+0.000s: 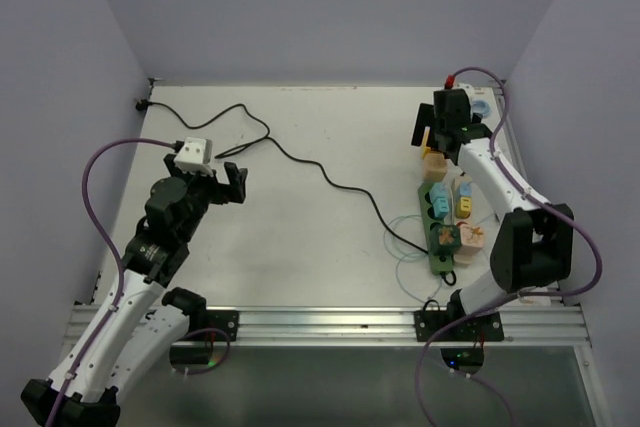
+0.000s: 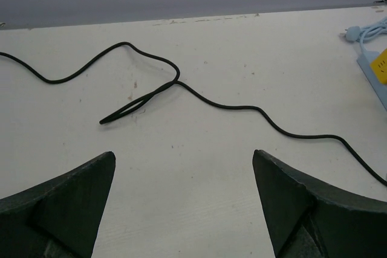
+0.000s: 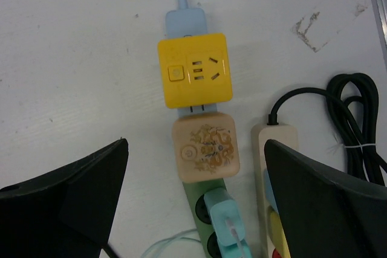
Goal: Pull the plug off the socket
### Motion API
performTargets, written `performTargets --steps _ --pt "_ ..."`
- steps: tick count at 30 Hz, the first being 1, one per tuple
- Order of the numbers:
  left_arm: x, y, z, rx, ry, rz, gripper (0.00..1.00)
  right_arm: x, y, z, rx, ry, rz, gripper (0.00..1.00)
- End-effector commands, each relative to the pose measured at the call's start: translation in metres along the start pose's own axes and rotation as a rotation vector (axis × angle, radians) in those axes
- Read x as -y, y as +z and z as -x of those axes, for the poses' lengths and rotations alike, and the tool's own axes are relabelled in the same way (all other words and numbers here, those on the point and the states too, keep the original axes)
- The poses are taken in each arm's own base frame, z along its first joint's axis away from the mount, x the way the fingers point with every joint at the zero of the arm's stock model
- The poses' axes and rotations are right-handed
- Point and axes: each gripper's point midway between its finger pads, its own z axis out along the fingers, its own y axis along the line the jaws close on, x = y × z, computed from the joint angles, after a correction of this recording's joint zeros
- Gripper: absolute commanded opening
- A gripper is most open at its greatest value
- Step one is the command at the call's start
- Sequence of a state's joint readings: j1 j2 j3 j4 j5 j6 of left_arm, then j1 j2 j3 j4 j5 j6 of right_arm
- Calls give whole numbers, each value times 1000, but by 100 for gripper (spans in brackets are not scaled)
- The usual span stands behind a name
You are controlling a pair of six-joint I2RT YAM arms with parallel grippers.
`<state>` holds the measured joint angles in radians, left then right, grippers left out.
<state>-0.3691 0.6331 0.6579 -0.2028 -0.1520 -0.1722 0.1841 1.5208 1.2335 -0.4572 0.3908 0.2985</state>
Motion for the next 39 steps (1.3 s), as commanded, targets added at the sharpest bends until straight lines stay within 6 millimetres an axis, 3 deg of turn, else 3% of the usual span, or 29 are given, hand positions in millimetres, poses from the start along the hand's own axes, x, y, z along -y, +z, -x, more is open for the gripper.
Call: performTargets --steps 1,3,8,21,27,31,36,39 --pt "9 -1 16 41 -11 -40 100 -12 18 15 -28 -35 72 99" --pt "8 -1 15 38 -11 -40 100 -8 27 21 -35 -43 60 99" --pt "12 -1 16 42 -10 -57 100 -14 56 9 -102 -29 134 99" --pt "19 1 13 28 -6 -96 100 -3 100 -6 -173 -81 137 96" --pt "21 2 11 20 -7 -107 100 0 105 -4 -173 -68 158 80" --pt "21 1 12 23 -6 -110 100 -6 108 0 -171 -62 182 59" --pt "21 1 12 25 -6 -108 100 -10 97 9 -152 -56 215 41" --pt "20 2 13 22 -12 -100 100 -13 89 15 -134 -37 236 23"
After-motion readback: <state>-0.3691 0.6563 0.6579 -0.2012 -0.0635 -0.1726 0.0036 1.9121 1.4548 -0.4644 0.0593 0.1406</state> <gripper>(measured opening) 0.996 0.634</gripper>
